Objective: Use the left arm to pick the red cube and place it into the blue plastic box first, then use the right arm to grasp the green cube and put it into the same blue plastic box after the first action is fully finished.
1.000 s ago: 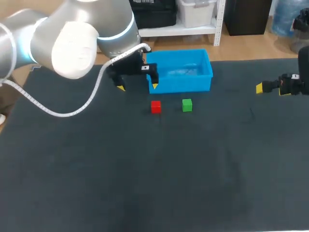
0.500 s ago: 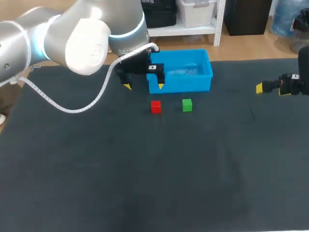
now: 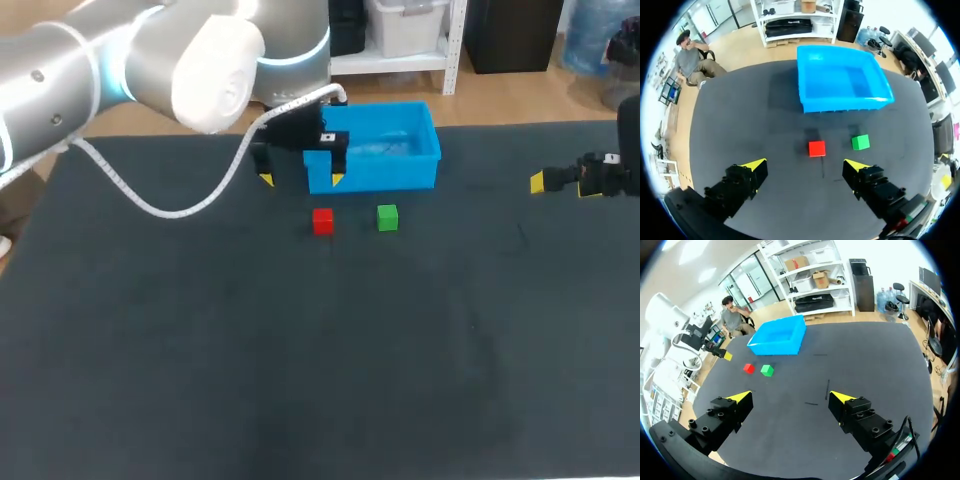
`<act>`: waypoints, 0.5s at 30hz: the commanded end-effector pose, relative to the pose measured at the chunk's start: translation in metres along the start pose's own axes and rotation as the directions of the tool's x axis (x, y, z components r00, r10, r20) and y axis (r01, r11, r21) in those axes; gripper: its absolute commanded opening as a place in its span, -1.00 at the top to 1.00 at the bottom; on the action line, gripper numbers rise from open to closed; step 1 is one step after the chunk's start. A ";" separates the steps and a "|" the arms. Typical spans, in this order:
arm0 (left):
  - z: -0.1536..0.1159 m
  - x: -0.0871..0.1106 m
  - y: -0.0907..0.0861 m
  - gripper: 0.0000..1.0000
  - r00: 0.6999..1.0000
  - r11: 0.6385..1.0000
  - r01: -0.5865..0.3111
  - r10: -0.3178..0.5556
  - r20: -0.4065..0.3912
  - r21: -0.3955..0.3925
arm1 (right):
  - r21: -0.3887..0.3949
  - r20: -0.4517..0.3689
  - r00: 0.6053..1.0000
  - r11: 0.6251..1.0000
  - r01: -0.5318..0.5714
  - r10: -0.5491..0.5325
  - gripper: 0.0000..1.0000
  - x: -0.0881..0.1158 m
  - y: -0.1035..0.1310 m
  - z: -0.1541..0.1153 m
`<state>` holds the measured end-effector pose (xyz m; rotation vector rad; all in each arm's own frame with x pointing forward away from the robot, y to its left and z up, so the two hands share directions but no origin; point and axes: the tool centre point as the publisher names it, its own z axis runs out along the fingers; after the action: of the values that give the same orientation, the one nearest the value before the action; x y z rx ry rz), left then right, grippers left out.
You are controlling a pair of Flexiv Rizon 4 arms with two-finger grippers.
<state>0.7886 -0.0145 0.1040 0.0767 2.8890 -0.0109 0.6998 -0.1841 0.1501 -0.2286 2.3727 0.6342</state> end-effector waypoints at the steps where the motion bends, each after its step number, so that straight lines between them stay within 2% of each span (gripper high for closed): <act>1: 0.001 -0.006 -0.004 -1.00 1.000 1.000 0.015 -0.015 -0.018 -0.006 | -0.001 -0.001 1.000 1.000 0.001 -0.001 -1.00 0.000 0.000 0.000; 15: 0.002 -0.004 -0.006 -1.00 0.999 0.999 0.045 -0.045 -0.024 0.002 | -0.001 -0.001 1.000 1.000 0.001 -0.001 -1.00 0.000 0.000 0.000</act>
<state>0.7923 -0.0199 0.1026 0.0144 2.9128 -0.0242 0.6998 -0.1841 0.1501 -0.2286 2.3727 0.6342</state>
